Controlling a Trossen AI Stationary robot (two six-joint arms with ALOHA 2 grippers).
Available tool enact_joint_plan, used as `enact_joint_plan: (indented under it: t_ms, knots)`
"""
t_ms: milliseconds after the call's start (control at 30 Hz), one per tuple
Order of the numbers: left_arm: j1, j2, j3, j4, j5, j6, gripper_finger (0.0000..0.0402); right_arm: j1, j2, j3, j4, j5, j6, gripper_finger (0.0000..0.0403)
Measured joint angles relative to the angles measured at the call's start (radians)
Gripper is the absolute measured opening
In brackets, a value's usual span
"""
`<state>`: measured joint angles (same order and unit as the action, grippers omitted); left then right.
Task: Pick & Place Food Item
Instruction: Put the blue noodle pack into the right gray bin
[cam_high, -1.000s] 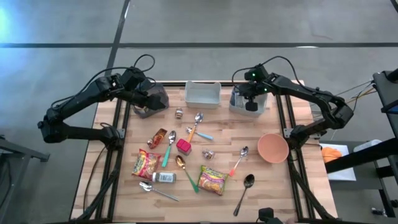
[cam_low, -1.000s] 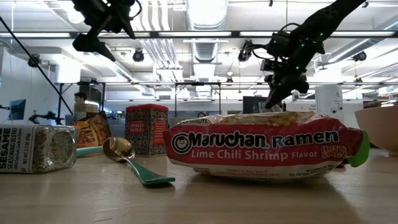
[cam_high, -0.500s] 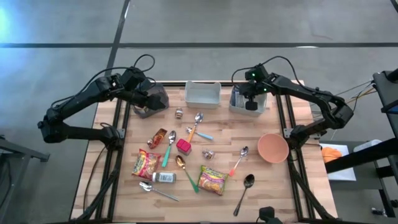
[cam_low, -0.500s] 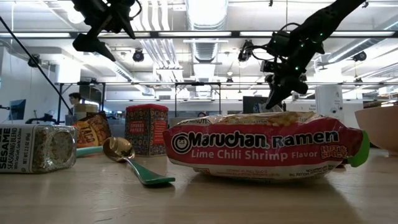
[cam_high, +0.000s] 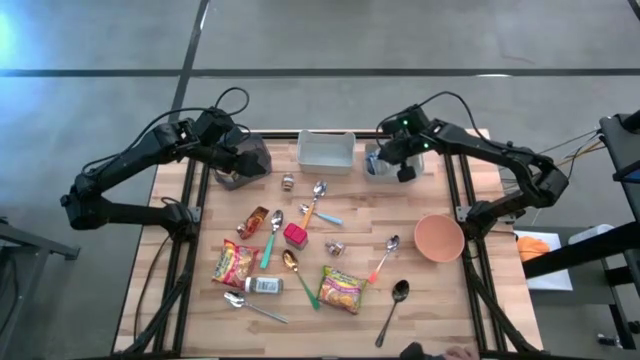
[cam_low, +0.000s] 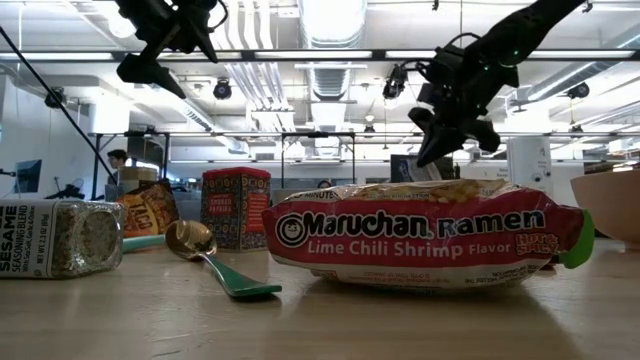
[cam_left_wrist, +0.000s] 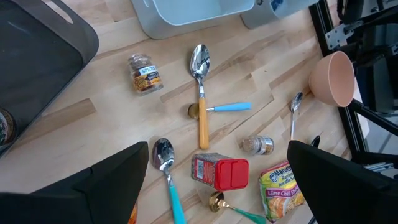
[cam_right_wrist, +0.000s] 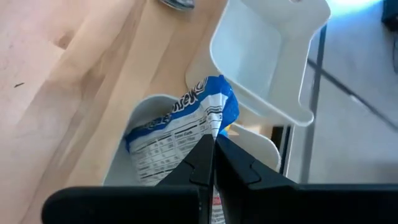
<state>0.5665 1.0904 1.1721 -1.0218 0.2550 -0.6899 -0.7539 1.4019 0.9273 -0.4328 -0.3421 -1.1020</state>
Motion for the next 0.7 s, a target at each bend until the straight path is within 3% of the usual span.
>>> enact_joint_plan:
  t_ms: [533,600,700]
  knots:
    - [0.000,0.000,0.000,0.000,0.000,0.009,0.0387,0.090,-0.027,0.000,0.002,0.001,-0.099,0.0008]
    - [0.000,0.000,0.000,0.000,0.000,0.008,0.0387,0.089,-0.031,0.000,0.011,0.030,-0.031,0.0008]
    - [0.000,0.000,0.000,0.000,0.000,0.008,0.0387,0.088,-0.036,0.002,0.024,0.155,0.146,0.0008]
